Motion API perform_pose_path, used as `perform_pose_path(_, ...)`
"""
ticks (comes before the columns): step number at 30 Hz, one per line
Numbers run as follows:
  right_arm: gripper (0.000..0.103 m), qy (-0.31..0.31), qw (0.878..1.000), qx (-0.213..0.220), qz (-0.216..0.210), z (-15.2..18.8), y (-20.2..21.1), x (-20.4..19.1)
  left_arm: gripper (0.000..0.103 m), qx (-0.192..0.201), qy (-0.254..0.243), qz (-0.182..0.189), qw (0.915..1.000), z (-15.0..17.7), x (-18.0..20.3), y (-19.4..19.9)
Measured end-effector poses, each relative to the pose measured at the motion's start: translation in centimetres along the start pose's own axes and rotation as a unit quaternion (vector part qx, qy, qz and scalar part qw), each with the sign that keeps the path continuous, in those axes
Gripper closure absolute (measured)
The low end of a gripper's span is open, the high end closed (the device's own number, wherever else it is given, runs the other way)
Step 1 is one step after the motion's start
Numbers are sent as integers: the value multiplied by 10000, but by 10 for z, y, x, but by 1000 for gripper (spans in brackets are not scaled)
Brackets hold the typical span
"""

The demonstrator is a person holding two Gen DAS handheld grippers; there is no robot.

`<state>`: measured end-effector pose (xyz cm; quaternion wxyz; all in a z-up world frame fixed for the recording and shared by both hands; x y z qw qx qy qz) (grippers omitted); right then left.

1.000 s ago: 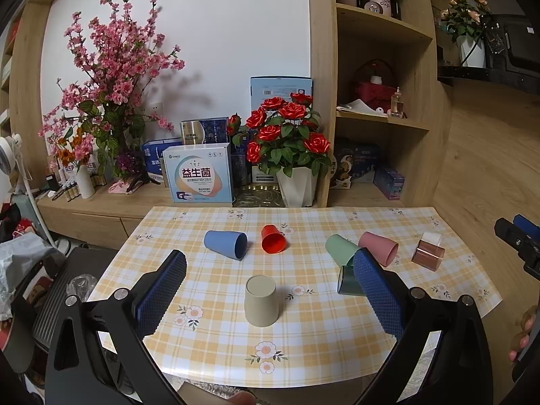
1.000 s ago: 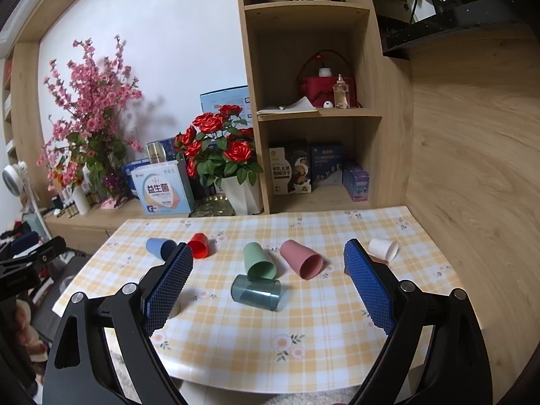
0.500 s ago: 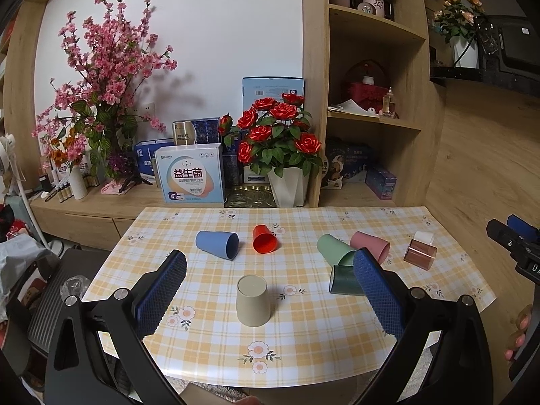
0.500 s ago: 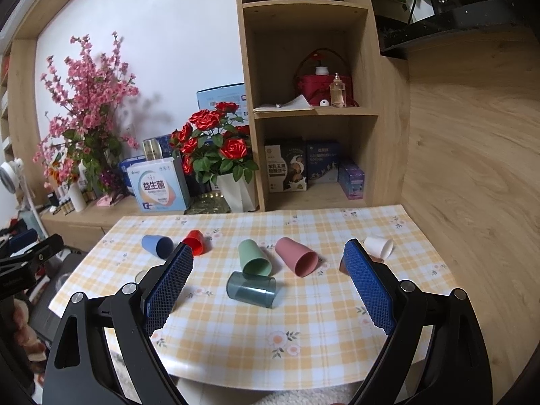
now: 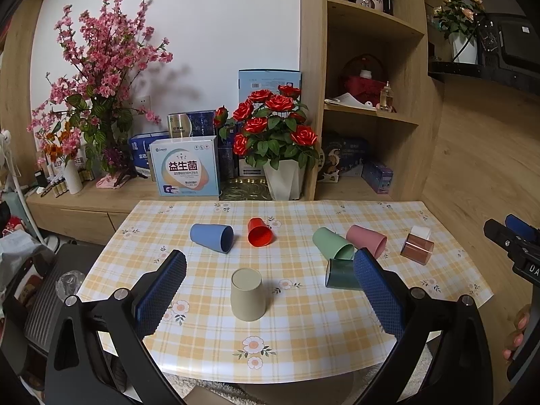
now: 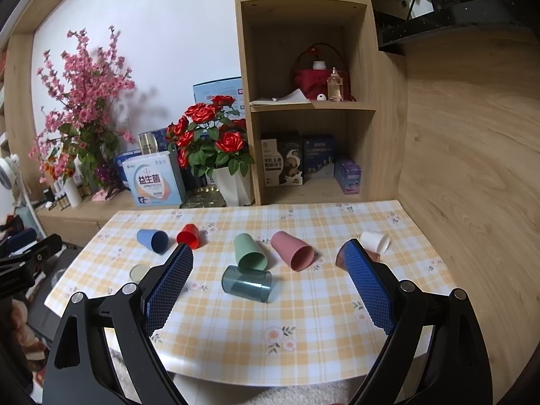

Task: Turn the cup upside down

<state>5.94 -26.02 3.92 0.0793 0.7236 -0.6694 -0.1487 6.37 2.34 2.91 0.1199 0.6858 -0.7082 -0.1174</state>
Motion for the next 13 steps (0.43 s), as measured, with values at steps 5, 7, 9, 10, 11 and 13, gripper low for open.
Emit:
perform_pose_path(5,15,1,10000,-12,-6,1,0,0,6,-30,-5,17,10000,2,2,-2)
perform_pose_path(7,15,0,10000,-14,-6,1,0,0,6,-55,0,-11,10000,3,1,-3)
perform_pose_path(9,15,-4,10000,-19,-4,2,-1,0,6,-91,4,-64,9999,3,1,-4)
perform_pose_path(10,15,-2,10000,-17,-8,2,-1,0,6,-107,7,-79,9999,3,0,-5)
perform_pose_path(11,15,-5,10000,-20,-9,2,-1,0,6,-114,9,-84,9999,3,0,-5)
perform_pose_path(13,15,-9,10000,-21,-11,1,-1,0,6,-115,11,-91,9999,4,-1,-6)
Point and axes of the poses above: each gripper's, at about its wrist camera, not at the fingertips, and y roughly against the way its jaws point, x to its right, z to its underside, the point moved 4 cm from there along -y, roughly the way its jaws point, and after that the axes turned 10 degrees about x, right-handed, at the moved point
